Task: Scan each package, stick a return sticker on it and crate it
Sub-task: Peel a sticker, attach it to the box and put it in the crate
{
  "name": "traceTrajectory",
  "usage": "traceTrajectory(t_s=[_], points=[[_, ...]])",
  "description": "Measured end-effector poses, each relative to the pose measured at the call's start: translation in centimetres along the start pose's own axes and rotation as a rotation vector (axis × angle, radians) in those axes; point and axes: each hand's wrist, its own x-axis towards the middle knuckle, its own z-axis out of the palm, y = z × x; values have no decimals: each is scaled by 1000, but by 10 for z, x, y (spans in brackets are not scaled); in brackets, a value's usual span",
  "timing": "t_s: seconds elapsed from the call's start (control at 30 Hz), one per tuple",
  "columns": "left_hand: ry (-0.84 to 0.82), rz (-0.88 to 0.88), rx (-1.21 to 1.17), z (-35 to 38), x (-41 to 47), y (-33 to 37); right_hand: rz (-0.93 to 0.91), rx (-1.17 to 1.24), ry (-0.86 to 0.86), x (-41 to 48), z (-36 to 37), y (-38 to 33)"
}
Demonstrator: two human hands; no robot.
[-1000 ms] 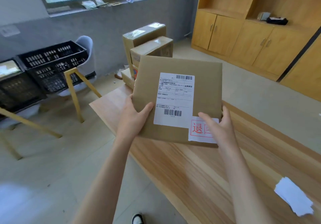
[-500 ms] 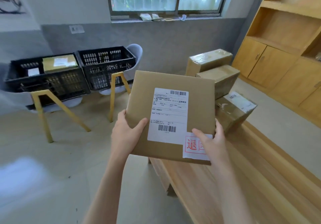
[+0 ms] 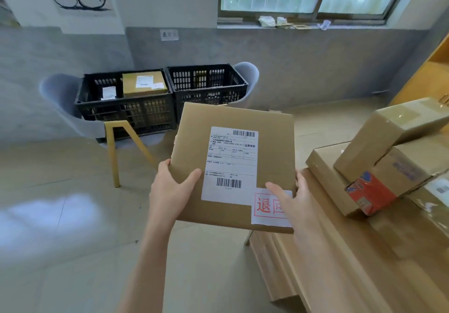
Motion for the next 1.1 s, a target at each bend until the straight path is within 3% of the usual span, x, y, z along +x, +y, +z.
traceTrajectory(t_s=[0.27,0.5,0.77,1.1], points=[[67,-94,-39,-6,79,-9,32,-12,-104,77,61,-9],[141,-91,-71,9,190,21,34,15,-192,196,118,-38],[149,-94,-71,48,324,72,5,8,-200,340,160,-85],[129,-117,-47,76,444,85,46,18,-203,442,208,-100]])
